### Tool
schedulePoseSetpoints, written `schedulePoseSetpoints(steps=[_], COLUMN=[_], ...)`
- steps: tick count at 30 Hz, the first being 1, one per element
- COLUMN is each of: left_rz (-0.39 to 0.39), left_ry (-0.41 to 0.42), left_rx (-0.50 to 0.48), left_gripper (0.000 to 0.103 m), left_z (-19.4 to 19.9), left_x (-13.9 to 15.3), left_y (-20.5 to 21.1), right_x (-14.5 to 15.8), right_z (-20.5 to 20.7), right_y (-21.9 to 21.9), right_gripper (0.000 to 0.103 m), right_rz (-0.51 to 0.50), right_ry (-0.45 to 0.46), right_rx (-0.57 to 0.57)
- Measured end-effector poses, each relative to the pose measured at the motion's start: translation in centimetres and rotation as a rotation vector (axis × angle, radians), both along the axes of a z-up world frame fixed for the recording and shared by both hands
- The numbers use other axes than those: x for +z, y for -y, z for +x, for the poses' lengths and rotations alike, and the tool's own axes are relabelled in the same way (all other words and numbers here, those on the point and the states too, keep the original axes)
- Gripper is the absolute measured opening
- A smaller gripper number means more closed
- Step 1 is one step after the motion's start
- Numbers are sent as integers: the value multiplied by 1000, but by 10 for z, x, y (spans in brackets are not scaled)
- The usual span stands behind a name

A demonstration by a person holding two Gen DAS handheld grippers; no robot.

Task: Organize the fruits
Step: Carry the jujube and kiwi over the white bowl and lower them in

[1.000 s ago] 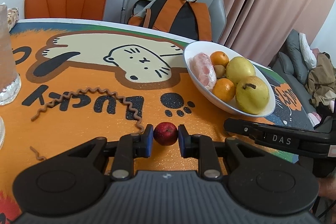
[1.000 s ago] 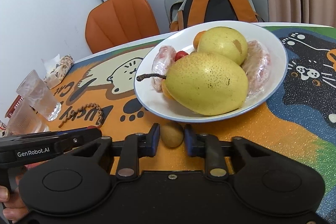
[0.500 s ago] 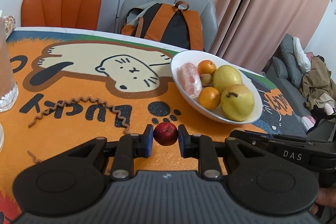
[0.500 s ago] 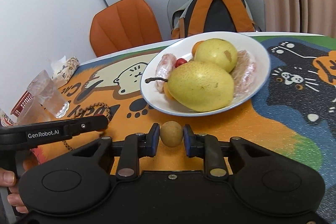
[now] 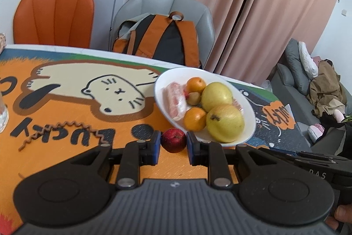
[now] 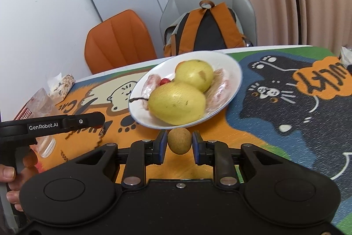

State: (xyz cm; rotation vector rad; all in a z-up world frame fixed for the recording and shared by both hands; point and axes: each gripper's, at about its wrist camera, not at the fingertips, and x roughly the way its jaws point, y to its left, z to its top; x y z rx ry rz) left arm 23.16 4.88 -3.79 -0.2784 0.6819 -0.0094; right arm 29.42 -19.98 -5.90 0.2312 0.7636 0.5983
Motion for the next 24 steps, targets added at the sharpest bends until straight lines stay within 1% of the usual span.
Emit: schedulePoseSetpoints(steps=[11,24], left_rz=[26,44], left_ry=[12,24], left_rx=[-23,-37], left_gripper=[23,23], left_z=[12,39], left_x=[12,20], left_y=[12,15], right_x=[12,26], right_z=[8,25], right_y=[10,1], right_gripper=[22,23], right_rz=[-8,-23], right_ry=[13,39], right_rx=[-17,-5])
